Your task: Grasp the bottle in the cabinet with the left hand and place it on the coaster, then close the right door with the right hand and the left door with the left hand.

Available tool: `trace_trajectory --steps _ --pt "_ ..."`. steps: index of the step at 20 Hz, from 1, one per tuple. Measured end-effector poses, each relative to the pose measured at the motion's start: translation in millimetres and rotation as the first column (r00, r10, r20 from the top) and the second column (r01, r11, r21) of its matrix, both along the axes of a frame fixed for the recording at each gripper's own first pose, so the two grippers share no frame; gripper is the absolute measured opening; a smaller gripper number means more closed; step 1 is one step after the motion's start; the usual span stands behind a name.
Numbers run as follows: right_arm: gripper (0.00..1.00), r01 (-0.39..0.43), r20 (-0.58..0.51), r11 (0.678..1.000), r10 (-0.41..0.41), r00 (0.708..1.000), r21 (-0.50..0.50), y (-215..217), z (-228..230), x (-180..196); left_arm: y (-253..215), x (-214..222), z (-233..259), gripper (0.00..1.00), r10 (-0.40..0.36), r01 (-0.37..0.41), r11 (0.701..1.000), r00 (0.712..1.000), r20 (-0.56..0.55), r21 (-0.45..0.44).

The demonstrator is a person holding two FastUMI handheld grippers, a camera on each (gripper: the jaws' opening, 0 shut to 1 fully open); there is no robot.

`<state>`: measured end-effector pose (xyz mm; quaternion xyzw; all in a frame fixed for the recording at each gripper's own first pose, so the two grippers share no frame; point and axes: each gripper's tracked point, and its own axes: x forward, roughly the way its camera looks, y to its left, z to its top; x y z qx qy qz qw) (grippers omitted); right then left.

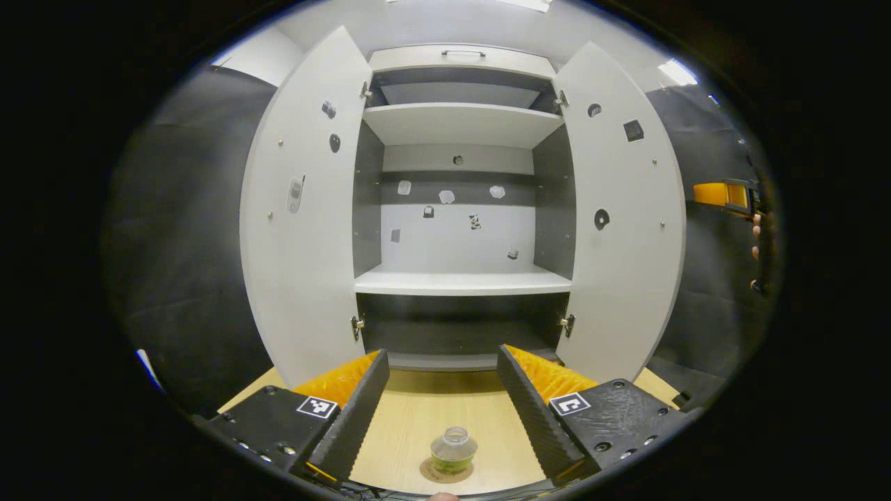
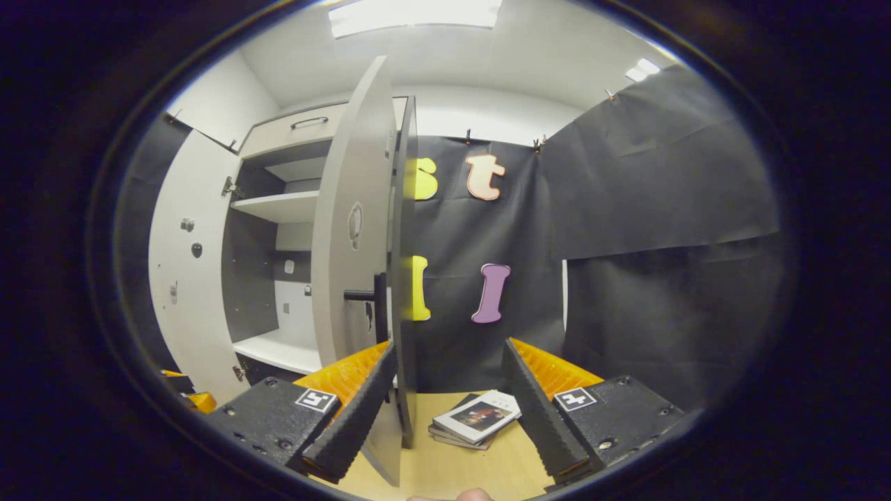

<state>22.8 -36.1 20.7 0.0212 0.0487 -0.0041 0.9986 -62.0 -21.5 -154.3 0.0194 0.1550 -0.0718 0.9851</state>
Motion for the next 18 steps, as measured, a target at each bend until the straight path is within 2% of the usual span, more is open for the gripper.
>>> trace_trajectory --steps 1,2,6,8,9,10,16,18 --pt "0.99 -0.003 -0.008 1.000 0.003 1.000 -0.009 0 -1 5 2 -2 -1 0.97 0.003 -0.003 1.000 1.000 -0.027 -0.004" --pt "0.99 -0.010 -0.013 1.000 0.010 1.000 -0.014 3 -3 10 4 -2 2 0.93 0.012 -0.012 1.000 0.999 -0.037 -0.015" --pt "0.99 -0.042 -0.038 0.999 0.042 0.998 -0.021 14 -10 19 21 -1 17 0.98 0.057 -0.058 0.998 0.997 -0.042 -0.032" --pt "0.95 -0.039 -0.023 0.998 0.038 0.999 -0.041 12 -7 23 34 -3 15 0.98 0.087 -0.089 0.996 0.993 -0.074 -0.014" --pt "0.93 -0.039 -0.017 0.998 0.039 0.999 -0.045 13 -7 24 40 -3 17 0.92 0.104 -0.105 0.994 0.992 -0.073 -0.011" --pt "0.95 -0.042 -0.017 0.998 0.041 0.999 -0.038 13 -7 25 45 -3 19 0.98 0.118 -0.118 0.993 0.990 -0.074 -0.006" --pt "0.92 -0.100 -0.045 0.995 0.100 0.994 0.004 22 -8 25 69 -2 28 0.92 0.157 -0.159 0.987 0.985 -0.078 -0.021" --pt "0.93 -0.134 -0.051 0.991 0.134 0.990 0.001 30 -8 24 77 -2 29 0.95 0.174 -0.176 0.984 0.982 -0.079 -0.016"
